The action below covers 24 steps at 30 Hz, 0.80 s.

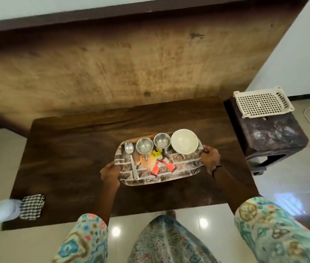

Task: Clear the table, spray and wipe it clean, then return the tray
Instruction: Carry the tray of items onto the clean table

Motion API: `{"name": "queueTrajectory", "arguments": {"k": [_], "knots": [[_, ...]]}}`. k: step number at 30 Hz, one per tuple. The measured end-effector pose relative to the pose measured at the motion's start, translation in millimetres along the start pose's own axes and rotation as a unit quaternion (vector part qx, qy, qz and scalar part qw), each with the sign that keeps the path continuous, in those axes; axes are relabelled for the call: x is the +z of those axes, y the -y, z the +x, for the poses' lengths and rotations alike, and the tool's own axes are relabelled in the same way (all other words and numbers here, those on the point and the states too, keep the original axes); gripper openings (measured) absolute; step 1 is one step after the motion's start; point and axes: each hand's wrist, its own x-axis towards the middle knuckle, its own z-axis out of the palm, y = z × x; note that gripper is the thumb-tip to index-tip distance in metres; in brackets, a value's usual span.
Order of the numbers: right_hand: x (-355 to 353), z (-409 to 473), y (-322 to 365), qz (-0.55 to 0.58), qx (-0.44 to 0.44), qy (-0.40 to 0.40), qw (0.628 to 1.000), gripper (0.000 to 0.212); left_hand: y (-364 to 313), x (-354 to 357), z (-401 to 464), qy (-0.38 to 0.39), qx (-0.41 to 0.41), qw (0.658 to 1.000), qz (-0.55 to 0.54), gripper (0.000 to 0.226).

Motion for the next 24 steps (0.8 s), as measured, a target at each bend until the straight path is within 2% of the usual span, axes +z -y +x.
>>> {"name": "queueTrajectory", "arguments": {"k": [7, 11, 15, 18, 22, 24], "knots": [[78.8, -8.6, 10.4, 0.010, 0.015, 0.031, 0.999, 0.036, -11.5, -40.3, 28.1, 0.012, 0.016, 0.998, -0.067, 0.032], [117.3, -9.3, 11.0, -0.013, 0.029, 0.045, 0.998, 0.036, -12.3, -59.4, 54.5, 0.025, 0.020, 0.996, -0.086, 0.026], [156.1, -10.0, 10.2, -0.003, 0.070, 0.052, 0.996, 0.037, -10.6, -72.9, 100.7, 0.030, 0.011, 0.997, -0.067, 0.018], [182.4, -10.6, 9.3, 0.000, 0.087, 0.042, 0.995, 0.036, -7.5, -77.1, 143.2, 0.034, 0.004, 0.998, -0.054, 0.023], [214.9, -6.0, 6.3, -0.015, 0.100, 0.026, 0.994, 0.038, -14.2, -80.9, 179.3, 0.108, -0.032, 0.993, -0.032, 0.012], [229.3, -3.2, 4.3, -0.034, 0.104, 0.024, 0.994, 0.039, -15.0, -82.3, 197.9, 0.145, -0.059, 0.987, -0.017, 0.013]]}}
